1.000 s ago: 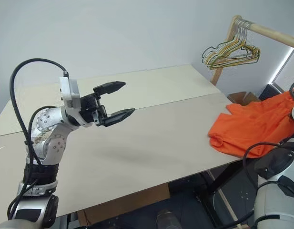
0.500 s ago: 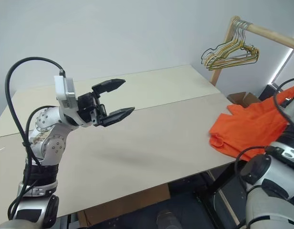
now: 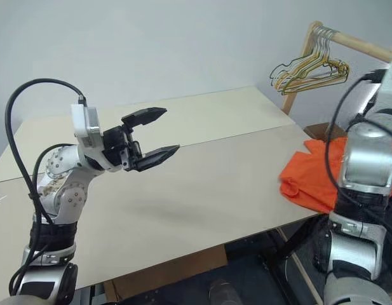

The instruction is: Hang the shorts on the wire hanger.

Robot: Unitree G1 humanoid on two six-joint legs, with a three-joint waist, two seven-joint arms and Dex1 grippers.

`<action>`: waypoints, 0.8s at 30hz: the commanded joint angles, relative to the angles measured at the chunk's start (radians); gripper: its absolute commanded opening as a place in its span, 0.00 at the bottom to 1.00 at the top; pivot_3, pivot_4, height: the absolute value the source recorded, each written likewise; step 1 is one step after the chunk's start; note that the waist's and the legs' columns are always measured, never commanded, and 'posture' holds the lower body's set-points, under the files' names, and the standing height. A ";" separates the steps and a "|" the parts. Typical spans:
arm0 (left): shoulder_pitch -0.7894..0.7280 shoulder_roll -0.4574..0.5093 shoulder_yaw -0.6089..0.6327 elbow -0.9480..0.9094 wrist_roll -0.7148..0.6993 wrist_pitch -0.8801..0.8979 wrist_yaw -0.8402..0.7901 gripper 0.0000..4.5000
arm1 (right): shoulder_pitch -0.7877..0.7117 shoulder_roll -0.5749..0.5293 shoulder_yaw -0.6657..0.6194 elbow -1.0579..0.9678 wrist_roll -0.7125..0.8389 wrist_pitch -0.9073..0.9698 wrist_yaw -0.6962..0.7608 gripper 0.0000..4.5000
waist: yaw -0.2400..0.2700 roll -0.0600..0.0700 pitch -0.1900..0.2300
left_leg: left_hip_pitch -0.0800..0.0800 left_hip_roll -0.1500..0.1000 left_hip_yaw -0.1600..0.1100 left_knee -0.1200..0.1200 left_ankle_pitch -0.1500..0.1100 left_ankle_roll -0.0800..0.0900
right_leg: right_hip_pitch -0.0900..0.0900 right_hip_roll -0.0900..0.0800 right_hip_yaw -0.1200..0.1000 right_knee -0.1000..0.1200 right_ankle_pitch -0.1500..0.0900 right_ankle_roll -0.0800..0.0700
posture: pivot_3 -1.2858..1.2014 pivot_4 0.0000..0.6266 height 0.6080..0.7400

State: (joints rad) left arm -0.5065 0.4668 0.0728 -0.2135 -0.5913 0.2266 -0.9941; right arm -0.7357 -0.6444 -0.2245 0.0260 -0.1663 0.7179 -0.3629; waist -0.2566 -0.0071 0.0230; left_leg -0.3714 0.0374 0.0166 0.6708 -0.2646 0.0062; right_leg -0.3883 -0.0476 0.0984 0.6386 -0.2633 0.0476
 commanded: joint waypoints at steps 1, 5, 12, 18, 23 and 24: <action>0.011 0.036 0.020 -0.037 0.011 0.018 0.028 1.00 | 0.001 -0.005 0.091 -0.048 -0.024 -0.083 0.111 0.99 | -0.001 0.000 0.000 | 0.000 0.000 0.000 0.000 0.000 0.000 | 0.000 0.000 0.000 0.000 0.000 0.000 | 0.46 0.00 1.00; 0.072 0.071 0.058 -0.066 0.023 0.039 0.088 1.00 | 0.009 0.025 0.162 -0.066 0.010 -0.113 0.258 0.99 | 0.002 0.000 0.000 | 0.001 0.000 -0.001 -0.001 0.000 0.000 | 0.000 0.000 0.000 0.000 0.000 0.000 | 0.48 0.00 1.00; 0.238 0.121 0.144 -0.138 0.014 0.028 0.124 1.00 | 0.028 0.031 0.232 -0.104 0.114 -0.191 0.584 0.99 | 0.058 -0.002 0.001 | 0.001 -0.001 -0.002 -0.001 0.000 0.000 | 0.000 -0.002 -0.001 0.001 0.000 0.000 | 0.51 0.00 1.00; 0.374 0.135 0.187 -0.194 0.009 0.046 0.160 1.00 | 0.115 -0.021 0.307 -0.156 0.143 -0.309 0.831 0.99 | 0.149 -0.004 0.002 | 0.002 -0.005 -0.002 -0.001 0.000 0.000 | 0.000 -0.006 -0.004 0.003 0.000 0.001 | 0.54 0.00 1.00; 0.485 0.178 0.199 -0.225 0.005 0.054 0.127 1.00 | 0.194 -0.081 0.354 -0.179 0.206 -0.388 1.061 0.99 | 0.214 -0.008 0.003 | 0.002 -0.006 0.006 0.000 0.000 0.000 | 0.000 -0.007 -0.005 0.004 0.000 0.001 | 0.55 0.00 1.00; 0.507 0.190 0.194 -0.227 0.011 0.055 0.120 1.00 | 0.204 -0.086 0.355 -0.183 0.223 -0.387 1.094 0.99 | 0.222 -0.008 0.003 | 0.002 -0.005 0.007 0.001 0.000 0.000 | 0.000 -0.006 -0.005 0.004 0.000 0.001 | 0.56 0.00 1.00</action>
State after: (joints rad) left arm -0.0029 0.6385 0.2507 -0.4012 -0.5735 0.2768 -0.8611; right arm -0.5229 -0.7126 0.1476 -0.1174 0.0286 0.3623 0.6789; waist -0.0344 -0.0151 0.0261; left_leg -0.3691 0.0322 0.0237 0.6713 -0.2646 0.0060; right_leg -0.3884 -0.0541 0.0936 0.6435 -0.2635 0.0481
